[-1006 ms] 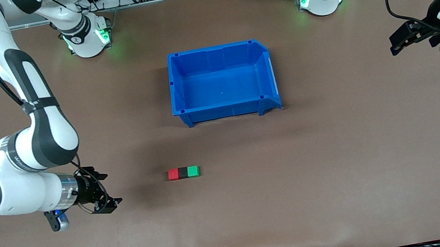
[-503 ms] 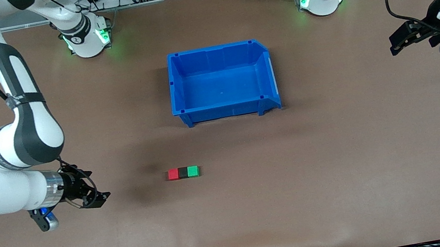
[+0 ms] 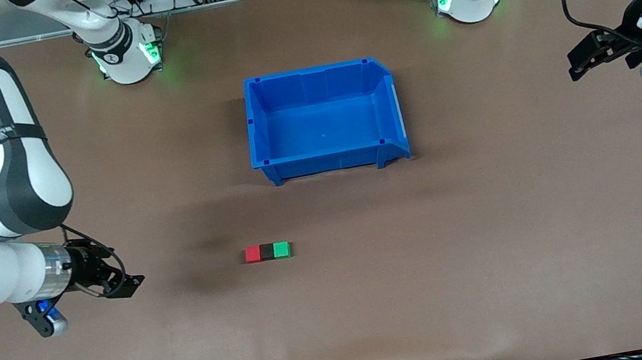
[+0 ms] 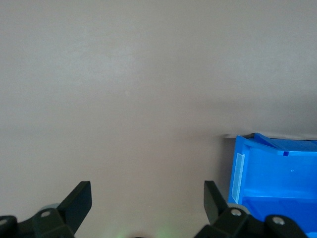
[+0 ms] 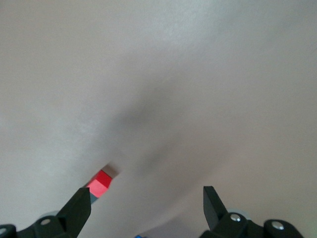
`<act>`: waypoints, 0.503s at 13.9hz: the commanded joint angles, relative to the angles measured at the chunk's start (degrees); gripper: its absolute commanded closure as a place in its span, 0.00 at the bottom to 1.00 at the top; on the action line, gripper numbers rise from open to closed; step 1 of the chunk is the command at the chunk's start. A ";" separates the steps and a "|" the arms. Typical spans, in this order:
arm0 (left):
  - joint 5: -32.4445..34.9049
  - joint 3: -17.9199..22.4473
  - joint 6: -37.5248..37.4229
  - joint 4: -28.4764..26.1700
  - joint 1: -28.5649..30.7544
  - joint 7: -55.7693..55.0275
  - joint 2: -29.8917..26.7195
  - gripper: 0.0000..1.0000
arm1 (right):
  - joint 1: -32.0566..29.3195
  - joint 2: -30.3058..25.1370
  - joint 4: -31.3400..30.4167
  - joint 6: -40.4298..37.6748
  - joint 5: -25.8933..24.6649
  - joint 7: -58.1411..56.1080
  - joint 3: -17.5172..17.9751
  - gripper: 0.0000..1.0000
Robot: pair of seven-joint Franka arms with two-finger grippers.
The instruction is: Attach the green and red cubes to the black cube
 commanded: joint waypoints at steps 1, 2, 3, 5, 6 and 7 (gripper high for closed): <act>-0.13 -0.29 -0.21 -0.83 0.14 -0.22 -1.10 0.00 | -1.68 -2.30 -0.89 -1.41 -2.50 -4.30 1.73 0.00; -0.13 -0.20 -0.21 -0.83 0.05 -0.22 -1.19 0.00 | -1.68 -2.48 -0.89 -1.50 -2.59 -5.19 1.65 0.00; -0.13 -0.28 -0.21 -0.83 0.14 -0.22 -1.10 0.00 | -1.68 -3.18 -0.89 -1.94 -3.46 -6.33 1.65 0.00; -0.13 -0.29 -0.21 -0.83 0.05 -0.39 -1.19 0.00 | -1.59 -3.62 -0.89 -3.78 -6.09 -8.52 1.73 0.00; -0.13 -0.29 -0.21 -0.83 0.14 -0.40 -1.19 0.00 | -1.68 -4.23 -0.89 -3.88 -6.54 -9.75 1.73 0.00; -0.13 -0.20 -0.21 -0.83 0.05 -0.40 -1.10 0.00 | -1.68 -4.85 -0.89 -3.88 -6.54 -11.16 1.73 0.00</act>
